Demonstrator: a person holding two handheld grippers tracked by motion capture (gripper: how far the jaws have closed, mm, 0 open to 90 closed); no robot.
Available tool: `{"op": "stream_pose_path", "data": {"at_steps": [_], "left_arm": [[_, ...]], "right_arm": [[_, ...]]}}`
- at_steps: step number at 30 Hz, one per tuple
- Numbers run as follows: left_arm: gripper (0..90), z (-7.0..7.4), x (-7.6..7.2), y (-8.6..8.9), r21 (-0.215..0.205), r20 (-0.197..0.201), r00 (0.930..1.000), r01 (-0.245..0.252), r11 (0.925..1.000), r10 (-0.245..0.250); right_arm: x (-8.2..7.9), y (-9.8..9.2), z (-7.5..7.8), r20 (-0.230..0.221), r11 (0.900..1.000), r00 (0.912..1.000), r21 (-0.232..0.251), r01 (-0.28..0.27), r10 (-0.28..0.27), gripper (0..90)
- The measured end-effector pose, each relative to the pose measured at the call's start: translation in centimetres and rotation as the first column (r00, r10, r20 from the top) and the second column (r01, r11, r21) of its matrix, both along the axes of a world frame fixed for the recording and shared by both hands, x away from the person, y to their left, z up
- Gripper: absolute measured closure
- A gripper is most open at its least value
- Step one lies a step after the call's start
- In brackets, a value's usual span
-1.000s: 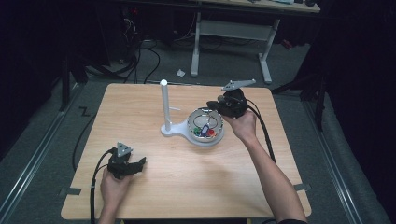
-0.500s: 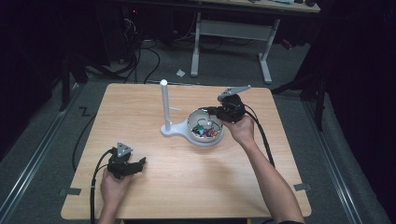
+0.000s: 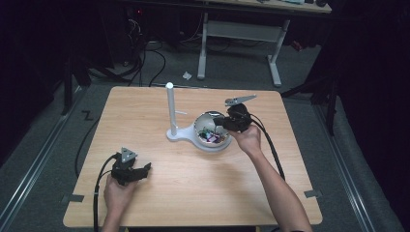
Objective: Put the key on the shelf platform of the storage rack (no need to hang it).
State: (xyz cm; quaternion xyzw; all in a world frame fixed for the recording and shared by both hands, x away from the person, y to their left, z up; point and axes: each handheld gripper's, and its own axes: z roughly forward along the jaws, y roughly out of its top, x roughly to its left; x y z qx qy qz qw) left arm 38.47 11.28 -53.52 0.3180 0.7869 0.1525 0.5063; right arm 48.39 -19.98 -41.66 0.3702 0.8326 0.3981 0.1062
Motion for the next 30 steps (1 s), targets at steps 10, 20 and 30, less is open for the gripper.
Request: {"op": "stream_pose_path", "data": {"at_steps": [10, 20, 30], "left_arm": [[29.0, 0.0, 0.0, 0.0, 0.000, 0.000, 1.0000, -0.001, 1.0000, 0.001], [29.0, 0.0, 0.0, 0.0, 0.000, 0.000, 1.0000, 0.000, 1.0000, 0.000], [29.0, 0.0, 0.0, 0.0, -0.001, 0.000, 1.0000, -0.001, 1.0000, 0.001]], "right_arm": [[0.0, 0.1, -1.3, -0.030, 1.000, 0.9995, -0.010, -0.002, 0.002, 85.6], [-0.9, -0.4, -0.3, 0.034, 1.000, 0.9991, -0.006, 0.027, -0.027, 66.8], [-2.1, -1.9, 1.2, 0.103, 0.994, 0.9889, 0.006, 0.108, -0.108, 53.8]]}}
